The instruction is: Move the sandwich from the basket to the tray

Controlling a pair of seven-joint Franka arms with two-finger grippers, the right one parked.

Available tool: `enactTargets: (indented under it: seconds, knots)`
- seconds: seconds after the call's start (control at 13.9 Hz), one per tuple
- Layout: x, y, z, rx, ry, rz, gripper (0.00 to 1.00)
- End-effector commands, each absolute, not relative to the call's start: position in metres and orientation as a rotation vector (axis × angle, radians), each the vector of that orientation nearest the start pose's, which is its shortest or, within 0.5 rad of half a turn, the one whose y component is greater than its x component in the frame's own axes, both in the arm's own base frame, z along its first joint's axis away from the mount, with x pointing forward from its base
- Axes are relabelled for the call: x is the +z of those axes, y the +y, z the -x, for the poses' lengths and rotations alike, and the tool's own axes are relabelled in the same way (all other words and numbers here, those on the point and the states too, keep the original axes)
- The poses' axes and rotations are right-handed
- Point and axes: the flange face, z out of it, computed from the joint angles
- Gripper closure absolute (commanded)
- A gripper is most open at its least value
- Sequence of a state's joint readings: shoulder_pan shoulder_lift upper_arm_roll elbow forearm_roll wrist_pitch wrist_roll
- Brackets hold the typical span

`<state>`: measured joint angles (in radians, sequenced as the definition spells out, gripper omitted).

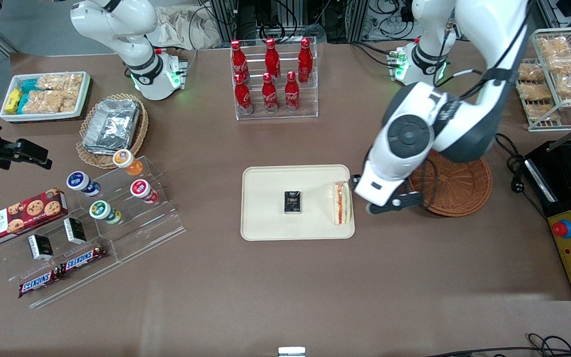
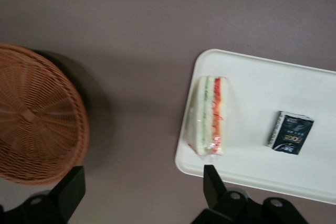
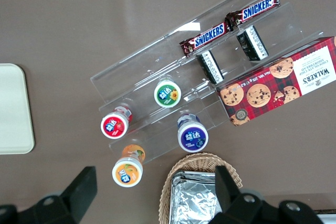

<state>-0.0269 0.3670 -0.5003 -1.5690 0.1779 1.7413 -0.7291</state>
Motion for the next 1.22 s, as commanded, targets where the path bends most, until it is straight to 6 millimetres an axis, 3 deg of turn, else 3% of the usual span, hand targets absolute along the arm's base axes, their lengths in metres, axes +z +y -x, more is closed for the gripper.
enactTargets:
  seconds: [0.0, 0.29, 0.36, 0.5, 0.58, 0.79, 1.15]
  knots:
    - [0.478, -0.22, -0.578, 0.191, -0.15, 3.04, 0.0]
    - [0.523, -0.14, -0.58, 0.145, 0.049, 3.037, 0.0]
    - [0.537, -0.126, -0.576, 0.131, 0.131, 3.04, 0.0]
    - [0.557, -0.092, -0.569, 0.137, 0.129, 3.042, 0.0]
    - [0.569, -0.088, -0.564, 0.127, 0.18, 3.061, 0.0]
    - [0.593, -0.042, -0.555, 0.112, 0.287, 3.093, 0.0]
    - [0.615, -0.029, -0.548, 0.054, 0.293, 3.097, 0.0]
